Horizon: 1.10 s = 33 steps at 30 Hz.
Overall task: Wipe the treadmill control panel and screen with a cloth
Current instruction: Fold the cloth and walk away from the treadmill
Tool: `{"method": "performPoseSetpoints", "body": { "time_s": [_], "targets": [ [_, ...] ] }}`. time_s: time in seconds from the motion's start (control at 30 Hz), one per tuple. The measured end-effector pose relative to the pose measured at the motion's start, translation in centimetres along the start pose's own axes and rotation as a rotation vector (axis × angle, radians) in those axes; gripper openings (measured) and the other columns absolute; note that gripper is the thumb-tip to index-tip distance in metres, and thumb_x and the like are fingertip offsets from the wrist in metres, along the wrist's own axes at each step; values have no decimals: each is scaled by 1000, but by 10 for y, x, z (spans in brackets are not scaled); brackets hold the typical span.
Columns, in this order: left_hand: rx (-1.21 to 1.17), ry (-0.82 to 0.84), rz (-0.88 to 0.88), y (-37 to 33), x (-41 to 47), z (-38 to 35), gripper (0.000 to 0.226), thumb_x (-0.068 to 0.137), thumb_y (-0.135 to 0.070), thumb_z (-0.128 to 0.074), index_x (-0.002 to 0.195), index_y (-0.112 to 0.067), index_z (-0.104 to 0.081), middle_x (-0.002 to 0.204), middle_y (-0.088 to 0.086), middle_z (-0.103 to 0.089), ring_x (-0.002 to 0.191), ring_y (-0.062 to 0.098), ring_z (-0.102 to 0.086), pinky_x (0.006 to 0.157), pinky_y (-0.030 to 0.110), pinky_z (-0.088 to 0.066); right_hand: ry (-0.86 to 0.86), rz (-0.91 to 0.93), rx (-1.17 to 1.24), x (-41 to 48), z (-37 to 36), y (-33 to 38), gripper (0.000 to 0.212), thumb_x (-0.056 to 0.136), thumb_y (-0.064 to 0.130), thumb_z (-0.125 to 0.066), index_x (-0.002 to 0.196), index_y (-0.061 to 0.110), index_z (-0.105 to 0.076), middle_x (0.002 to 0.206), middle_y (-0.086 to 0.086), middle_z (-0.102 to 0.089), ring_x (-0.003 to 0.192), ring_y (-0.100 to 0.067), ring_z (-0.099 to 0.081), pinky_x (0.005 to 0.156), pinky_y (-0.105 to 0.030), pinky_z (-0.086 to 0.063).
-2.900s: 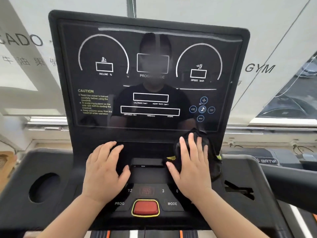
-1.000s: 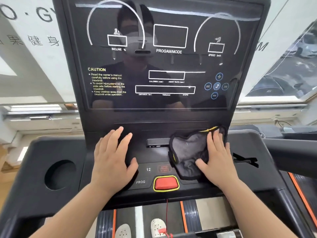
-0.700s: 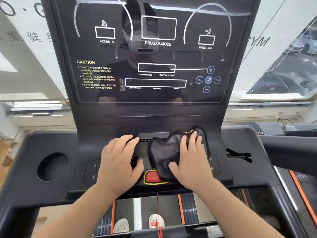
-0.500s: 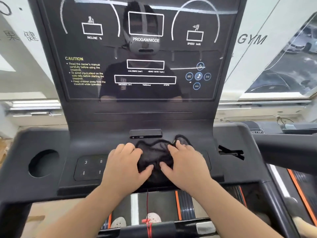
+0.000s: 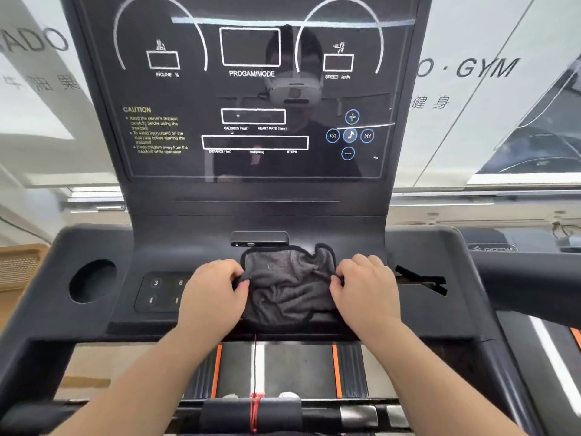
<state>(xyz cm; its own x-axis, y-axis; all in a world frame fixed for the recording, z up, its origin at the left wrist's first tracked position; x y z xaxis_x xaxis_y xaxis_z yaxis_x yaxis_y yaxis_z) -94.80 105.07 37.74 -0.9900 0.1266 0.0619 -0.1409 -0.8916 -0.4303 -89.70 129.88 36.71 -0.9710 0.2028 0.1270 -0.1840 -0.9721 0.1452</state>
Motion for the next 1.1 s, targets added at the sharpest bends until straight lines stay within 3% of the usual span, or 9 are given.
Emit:
{"method": "performPoseSetpoints", "body": {
  "time_s": [0.13, 0.27, 0.47, 0.63, 0.73, 0.83, 0.9, 1.0, 1.1],
  "targets": [
    [-93, -7, -11, -2, -1, 17, 19, 83, -21, -72, 73, -26, -57, 69, -13, -54, 71, 14, -50, 64, 29, -34, -105, -8, 209, -3, 13, 1, 21, 87, 18, -74, 76, 16, -56, 66, 0, -57, 65, -29, -53, 59, -39, -45],
    [-235, -10, 6, 0, 0, 40, 14, 86, -17, -70, 76, -24, -61, 75, -10, -64, 75, 10, -59, 71, 34, -49, -75, -69, 565, -3, 24, 0, 19, 103, 22, -56, 87, 20, -46, 57, 6, -50, 56, -19, -50, 56, -38, -37],
    [-440, 30, 74, 5, 9, 48, 13, 95, -21, -60, 83, -27, -57, 77, -5, -67, 74, 18, -63, 67, 34, -50, -83, -276, 817, -11, 38, -4, 14, 99, 26, -65, 87, 28, -58, 62, 2, -59, 62, -11, -56, 60, -15, -41],
    [-485, 111, 0, 7, 17, 47, 10, 94, -23, -61, 86, -28, -58, 80, -6, -68, 78, 14, -63, 65, 27, -43, -101, -534, 932, -49, 50, -10, 12, 90, 24, -76, 81, 23, -69, 61, 3, -57, 58, -8, -52, 61, -25, -45],
    [-513, 191, -58, 7, 19, 45, 9, 90, -23, -67, 84, -28, -63, 76, -7, -71, 78, 17, -66, 70, 37, -49, -50, -660, 1055, -82, 62, -2, 11, 86, 8, -75, 85, 19, -74, 66, 4, -59, 64, -7, -53, 64, -23, -44],
    [-617, 260, -70, 3, 16, 36, 9, 87, -22, -72, 84, -29, -67, 73, -7, -73, 77, 17, -68, 70, 37, -54, -30, -715, 1062, -120, 74, 7, 30, 85, -9, -62, 94, 16, -75, 76, -6, -55, 71, -14, -51, 58, -18, -45],
    [-697, 344, -90, -6, 8, 25, 10, 86, -19, -73, 85, -29, -71, 76, -8, -74, 75, 13, -70, 67, 29, -55, -84, -766, 1004, -149, 85, 9, 34, 84, -11, -62, 93, 19, -76, 72, 1, -51, 67, -13, -48, 56, -19, -42],
    [-729, 462, -181, -28, -10, 7, 12, 84, -22, -74, 89, -32, -73, 89, -12, -76, 89, 11, -72, 82, 43, -59, -164, -857, 933, -199, 94, 10, 37, 83, -11, -64, 93, 23, -75, 67, 12, -50, 64, -10, -47, 58, -21, -38],
    [-741, 636, -233, -52, -36, -9, 18, 87, -22, -73, 99, -35, -70, 99, -10, -73, 99, 22, -71, 84, 50, -59, -257, -975, 909, -254, 98, 9, 39, 84, -11, -66, 98, 23, -75, 69, 11, -55, 64, -9, -50, 59, -22, -39]
  ]
}}
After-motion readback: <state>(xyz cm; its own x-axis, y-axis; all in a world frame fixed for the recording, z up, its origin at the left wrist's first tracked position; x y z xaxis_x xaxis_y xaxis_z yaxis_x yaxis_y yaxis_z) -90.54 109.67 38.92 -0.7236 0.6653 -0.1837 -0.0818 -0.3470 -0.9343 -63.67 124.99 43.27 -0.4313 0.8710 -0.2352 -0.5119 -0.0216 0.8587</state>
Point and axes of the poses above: each hand's wrist, its own x-axis towards the middle knuckle, its own z-axis out of the back of the hand, y = z × x, the point moved 6 cm from there along x, towards the middle knuckle
